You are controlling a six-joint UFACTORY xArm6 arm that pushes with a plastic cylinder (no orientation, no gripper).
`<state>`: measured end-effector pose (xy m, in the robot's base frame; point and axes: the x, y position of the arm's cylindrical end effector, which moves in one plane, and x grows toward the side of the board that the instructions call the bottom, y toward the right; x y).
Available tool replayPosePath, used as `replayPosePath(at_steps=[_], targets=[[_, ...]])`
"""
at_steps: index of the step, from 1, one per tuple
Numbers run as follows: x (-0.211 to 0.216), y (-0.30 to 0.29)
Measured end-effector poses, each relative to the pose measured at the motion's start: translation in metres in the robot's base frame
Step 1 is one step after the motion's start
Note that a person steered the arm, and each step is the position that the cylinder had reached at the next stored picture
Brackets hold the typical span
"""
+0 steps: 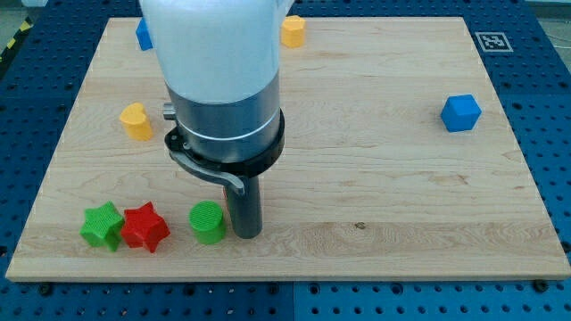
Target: Put the red circle to the right of the green circle
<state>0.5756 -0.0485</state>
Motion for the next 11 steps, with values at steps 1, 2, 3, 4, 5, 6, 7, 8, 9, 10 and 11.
replayPosePath(at_steps=[1, 2, 3, 4, 5, 6, 7, 8, 9, 10, 11], targets=[[-0.002, -0.02], [-0.005, -0.024], [-0.005, -0.024], [0.009, 0.005], [-0.006, 0.035], [-0.054, 0.066], [-0.105, 0.063], [-0.129, 0.025], [-0.102, 0.021], [-0.08, 0.008], [-0.068, 0.007]])
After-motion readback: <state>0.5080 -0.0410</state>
